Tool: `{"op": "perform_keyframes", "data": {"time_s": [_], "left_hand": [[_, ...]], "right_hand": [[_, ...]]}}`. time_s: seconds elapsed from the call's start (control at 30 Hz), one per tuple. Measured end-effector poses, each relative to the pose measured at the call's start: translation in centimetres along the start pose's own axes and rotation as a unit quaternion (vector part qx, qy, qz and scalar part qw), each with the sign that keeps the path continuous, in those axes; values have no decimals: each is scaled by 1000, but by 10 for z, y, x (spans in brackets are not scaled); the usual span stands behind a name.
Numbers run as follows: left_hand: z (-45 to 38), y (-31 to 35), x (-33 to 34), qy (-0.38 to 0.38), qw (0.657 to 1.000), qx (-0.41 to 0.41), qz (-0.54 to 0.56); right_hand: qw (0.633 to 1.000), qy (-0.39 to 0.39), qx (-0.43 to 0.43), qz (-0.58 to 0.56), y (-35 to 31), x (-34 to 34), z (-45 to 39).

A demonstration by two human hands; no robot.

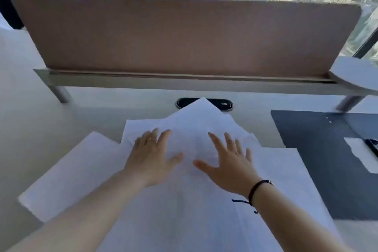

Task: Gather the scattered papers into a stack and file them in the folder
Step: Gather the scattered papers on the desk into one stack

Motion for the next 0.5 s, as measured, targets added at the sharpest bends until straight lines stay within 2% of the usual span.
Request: {"op": "perform_keyframes", "data": {"time_s": [0.03,0.13,0.27,0.5], "left_hand": [[4,-5,15,-15,1000,-8,-20],[12,-12,39,21,999,-14,-32],[19,-9,37,96,995,-4,10],[47,-10,37,140,988,14,63]], "right_hand": [[1000,-3,0,28,7,11,5],[990,61,-28,127,20,30,9],[984,122,-43,121,17,33,8],[981,159,-37,102,14,42,47]]}}
Point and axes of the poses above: each hand's wrist, its own z-axis away from the middle knuckle, its own x-axis out of the palm, y = z × x, the point moved 7 cm from there along -z, towards the middle knuckle, and after that the axes turned 8 degrees about -x, right-handed, at the moved point
